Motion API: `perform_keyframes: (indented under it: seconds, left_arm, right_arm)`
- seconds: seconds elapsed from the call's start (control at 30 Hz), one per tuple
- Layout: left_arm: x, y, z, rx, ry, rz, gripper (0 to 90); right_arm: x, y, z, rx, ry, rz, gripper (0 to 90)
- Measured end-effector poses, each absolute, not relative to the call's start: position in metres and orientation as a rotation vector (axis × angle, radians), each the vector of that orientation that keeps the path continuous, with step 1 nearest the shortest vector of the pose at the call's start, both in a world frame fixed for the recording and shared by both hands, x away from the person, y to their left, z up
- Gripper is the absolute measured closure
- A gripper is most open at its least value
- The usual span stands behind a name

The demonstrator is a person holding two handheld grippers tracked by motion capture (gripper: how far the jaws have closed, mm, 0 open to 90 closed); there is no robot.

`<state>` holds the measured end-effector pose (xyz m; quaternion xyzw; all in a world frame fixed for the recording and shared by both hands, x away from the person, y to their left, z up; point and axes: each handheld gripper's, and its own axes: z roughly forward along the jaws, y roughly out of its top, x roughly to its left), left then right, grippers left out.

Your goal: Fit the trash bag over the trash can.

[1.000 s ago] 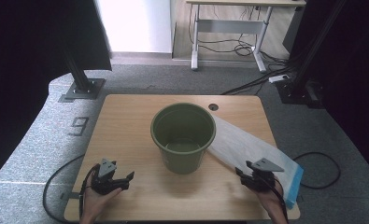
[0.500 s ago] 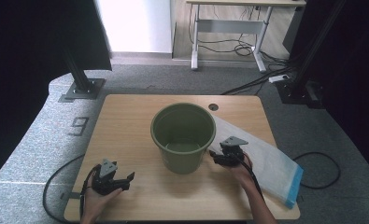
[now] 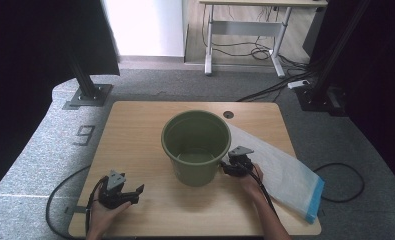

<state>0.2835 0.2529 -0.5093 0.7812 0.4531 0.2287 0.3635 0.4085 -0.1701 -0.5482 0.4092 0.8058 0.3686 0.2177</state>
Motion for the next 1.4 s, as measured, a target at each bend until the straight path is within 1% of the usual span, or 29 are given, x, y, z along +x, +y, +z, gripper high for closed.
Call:
perform_keyframes:
  seconds: [0.1, 0.13, 0.17, 0.2, 0.3, 0.33, 0.37, 0.4, 0.63, 0.73, 0.97, 1.23, 1.4]
  left_arm:
    - [0.284, 0.253, -0.51, 2.016, 1.171, 0.586, 14.8]
    - [0.284, 0.253, -0.511, 2.016, 1.172, 0.586, 14.8]
    - [0.284, 0.253, -0.511, 2.016, 1.172, 0.586, 14.8]
    - [0.285, 0.254, -0.511, 2.019, 1.173, 0.585, 14.8]
    - [0.285, 0.255, -0.512, 2.026, 1.175, 0.582, 14.8]
    - [0.285, 0.255, -0.512, 2.026, 1.175, 0.582, 14.8]
    - [0.285, 0.255, -0.512, 2.024, 1.179, 0.582, 14.8]
    - [0.285, 0.255, -0.512, 2.023, 1.184, 0.584, 14.8]
    - [0.284, 0.255, -0.512, 2.019, 1.187, 0.587, 14.8]
    - [0.285, 0.256, -0.513, 2.029, 1.197, 0.591, 14.8]
    - [0.285, 0.26, -0.512, 2.001, 1.232, 0.597, 14.6]
    - [0.284, 0.261, -0.513, 1.973, 1.255, 0.561, 14.6]
    - [0.284, 0.26, -0.513, 1.968, 1.256, 0.556, 14.7]
  right_arm:
    - [0.411, -0.169, -0.55, 1.148, 2.239, 1.014, 56.3]
    - [0.412, -0.17, -0.55, 1.151, 2.239, 1.024, 59.8]
    - [0.412, -0.17, -0.55, 1.151, 2.239, 1.024, 59.8]
    - [0.413, -0.17, -0.55, 1.157, 2.242, 1.033, 66.2]
    - [0.413, -0.169, -0.55, 1.149, 2.248, 1.035, 78.6]
    - [0.413, -0.169, -0.55, 1.149, 2.248, 1.035, 78.6]
    - [0.414, -0.169, -0.55, 1.16, 2.245, 1.035, 82.1]
    - [0.414, -0.171, -0.549, 1.182, 2.227, 1.053, 87.6]
    - [0.408, -0.181, -0.536, 1.188, 2.16, 1.15, 88.4]
    - [0.401, -0.192, -0.522, 1.214, 2.1, 1.289, 88.4]
    - [0.399, -0.202, -0.506, 1.22, 2.041, 1.388, 88.5]
    - [0.393, -0.219, -0.489, 1.252, 1.939, 1.524, 88.5]
    - [0.391, -0.222, -0.48, 1.243, 1.915, 1.557, 88.5]
